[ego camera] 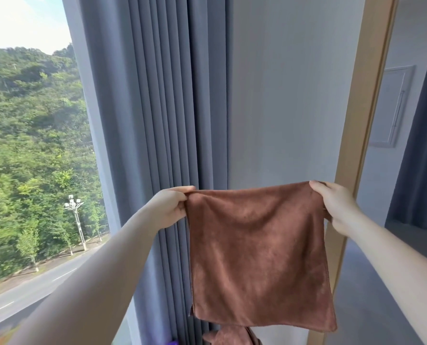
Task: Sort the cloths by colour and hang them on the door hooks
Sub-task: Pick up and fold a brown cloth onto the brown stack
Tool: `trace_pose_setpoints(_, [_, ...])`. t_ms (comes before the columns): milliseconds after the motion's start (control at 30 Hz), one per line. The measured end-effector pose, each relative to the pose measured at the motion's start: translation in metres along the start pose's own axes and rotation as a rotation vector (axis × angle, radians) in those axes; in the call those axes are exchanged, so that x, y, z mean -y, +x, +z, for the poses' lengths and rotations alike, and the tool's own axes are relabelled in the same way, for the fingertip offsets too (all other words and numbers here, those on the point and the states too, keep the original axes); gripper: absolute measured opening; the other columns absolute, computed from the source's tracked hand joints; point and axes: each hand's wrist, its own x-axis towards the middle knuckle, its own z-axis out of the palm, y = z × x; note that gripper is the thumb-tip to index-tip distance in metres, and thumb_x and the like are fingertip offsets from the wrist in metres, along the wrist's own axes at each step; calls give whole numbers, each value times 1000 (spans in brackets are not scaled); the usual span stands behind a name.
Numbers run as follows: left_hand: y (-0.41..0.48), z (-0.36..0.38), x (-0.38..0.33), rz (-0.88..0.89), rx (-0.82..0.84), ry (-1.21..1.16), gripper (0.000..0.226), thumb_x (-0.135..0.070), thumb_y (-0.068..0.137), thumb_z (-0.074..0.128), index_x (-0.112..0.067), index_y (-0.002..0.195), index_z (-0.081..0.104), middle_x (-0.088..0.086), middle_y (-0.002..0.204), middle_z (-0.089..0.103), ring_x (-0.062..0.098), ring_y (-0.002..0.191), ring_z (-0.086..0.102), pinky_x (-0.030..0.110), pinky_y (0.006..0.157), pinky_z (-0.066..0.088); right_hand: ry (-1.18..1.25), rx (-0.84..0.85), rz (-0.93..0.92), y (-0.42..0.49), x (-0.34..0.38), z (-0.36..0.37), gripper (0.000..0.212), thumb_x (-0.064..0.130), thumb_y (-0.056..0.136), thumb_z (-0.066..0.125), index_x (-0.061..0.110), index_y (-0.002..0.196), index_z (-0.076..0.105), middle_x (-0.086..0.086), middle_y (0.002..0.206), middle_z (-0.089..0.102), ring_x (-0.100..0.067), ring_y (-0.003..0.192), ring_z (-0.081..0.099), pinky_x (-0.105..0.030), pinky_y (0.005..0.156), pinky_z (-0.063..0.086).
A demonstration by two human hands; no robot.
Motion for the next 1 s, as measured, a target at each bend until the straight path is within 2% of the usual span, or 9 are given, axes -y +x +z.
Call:
trace_pose_setpoints(133, [-6,17,-7,-14,25,9,42,18,95,37,5,115,71,20,110,73,25,91,74,33,73,61,23,38,30,-5,4,8,17,20,102,59,9,93,68,-11,87,68,-22,72,64,-33,65,53])
trace_pose_setpoints(267, [-12,36,-13,31,27,-90,32,13,97,43,5,112,70,19,106,75,23,88,75,32,73,61,19,142,29,-10,9,17,17,15,102,58,2,103,68,-14,88,70,-24,75,69,-35,63,59])
trace_pose_setpoints(367, [-15,49,-16,74,37,-102,30,12,97,44,4,110,70,22,108,74,25,92,74,32,82,60,-7,199,0,-16,14,25,11,8,101,57,10,108,65,-13,84,68,-22,68,68,-33,57,58])
trace_pose_setpoints(433, [-15,56,-18,67,33,-161,24,9,97,47,4,103,70,23,108,74,28,90,74,37,87,60,-22,238,-18,-20,19,31,20,5,102,53,16,110,67,-11,83,67,-21,65,68,-33,57,58])
trace_pose_setpoints(533, [-16,64,-20,63,53,-188,17,5,95,53,-1,84,65,19,96,73,28,80,75,38,82,62,-30,287,-39,-28,27,41,24,3,102,49,11,102,71,-13,84,68,-20,65,69,-33,59,60])
trace_pose_setpoints(633, [-21,71,-18,91,106,-69,8,-1,94,62,0,89,68,18,95,74,27,81,75,35,81,63,18,370,-24,-36,36,51,23,1,102,47,3,102,70,-18,92,73,-25,76,75,-34,69,63])
trace_pose_setpoints(800, [-33,82,-12,167,195,166,21,-8,97,66,6,111,72,19,106,77,28,103,75,33,91,60,-41,552,-10,-44,47,63,33,-3,101,38,-1,113,68,-18,106,77,-29,100,76,-37,87,61])
trace_pose_setpoints(900, [-37,86,-11,221,208,282,24,7,92,60,1,110,75,15,106,78,24,102,75,30,90,60,-211,550,-104,-46,48,71,20,7,103,54,4,108,73,-13,96,79,-22,92,77,-29,80,62])
trace_pose_setpoints(1000, [-38,88,-10,245,215,343,24,12,92,60,-4,95,78,14,103,78,25,100,76,32,91,60,-336,478,-213,-47,47,77,12,14,99,64,11,97,76,-4,73,75,-13,69,71,-23,68,59])
